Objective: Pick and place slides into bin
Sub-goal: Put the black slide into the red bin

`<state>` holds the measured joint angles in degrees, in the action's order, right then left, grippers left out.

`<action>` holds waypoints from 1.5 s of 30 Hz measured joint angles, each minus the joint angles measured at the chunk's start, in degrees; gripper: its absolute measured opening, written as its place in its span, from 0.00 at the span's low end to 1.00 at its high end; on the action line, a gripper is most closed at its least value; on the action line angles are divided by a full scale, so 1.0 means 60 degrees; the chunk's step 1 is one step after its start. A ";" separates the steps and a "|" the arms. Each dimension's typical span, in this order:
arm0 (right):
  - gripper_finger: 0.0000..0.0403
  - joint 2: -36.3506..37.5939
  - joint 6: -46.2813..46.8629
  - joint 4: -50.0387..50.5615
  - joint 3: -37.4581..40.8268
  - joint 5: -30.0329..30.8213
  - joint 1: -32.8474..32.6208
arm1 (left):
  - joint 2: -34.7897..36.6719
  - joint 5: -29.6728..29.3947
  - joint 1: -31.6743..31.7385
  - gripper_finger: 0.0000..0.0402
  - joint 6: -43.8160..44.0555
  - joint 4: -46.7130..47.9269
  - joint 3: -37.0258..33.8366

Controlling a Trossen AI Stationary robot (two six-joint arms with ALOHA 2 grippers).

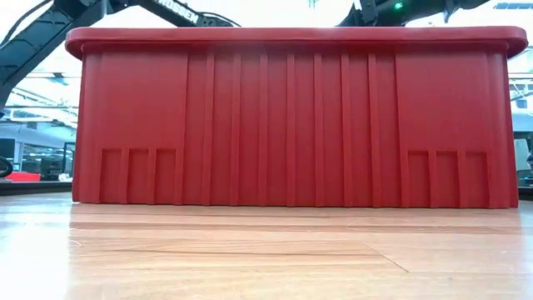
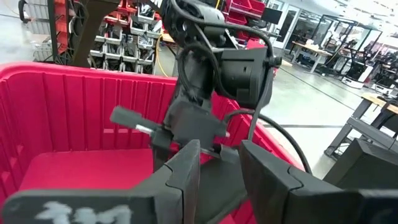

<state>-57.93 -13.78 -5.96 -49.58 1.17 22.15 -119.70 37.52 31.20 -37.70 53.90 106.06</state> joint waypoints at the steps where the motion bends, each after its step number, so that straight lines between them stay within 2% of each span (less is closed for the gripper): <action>1: 0.26 0.0000 0.0045 0.0000 0.0000 0.0004 0.0000 | -0.0054 -0.0006 0.0000 0.01 0.0055 -0.0036 0.0000; 22: 0.26 0.0000 0.0117 0.0002 0.0000 0.0002 0.0000 | -0.0167 0.0009 -0.0703 0.03 0.0107 -0.0083 -0.0015; 30: 0.26 0.0000 0.0182 0.0004 0.0000 0.0000 0.0000 | -0.0170 -0.0896 -0.0696 0.12 0.0655 -0.0496 -0.0018; 39: 0.26 0.0000 0.0164 0.0004 0.0000 0.0003 0.0000 | -0.0082 -0.1439 -0.0732 0.30 0.1155 -0.0646 -0.0014; 45: 0.26 0.0000 0.0161 0.0008 0.0000 0.0004 0.0000 | -0.0056 -0.2133 -0.0725 0.41 0.1314 0.0120 0.0550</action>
<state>-57.93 -12.82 -5.91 -49.58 1.19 22.15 -120.04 24.72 26.85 -29.82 54.62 109.36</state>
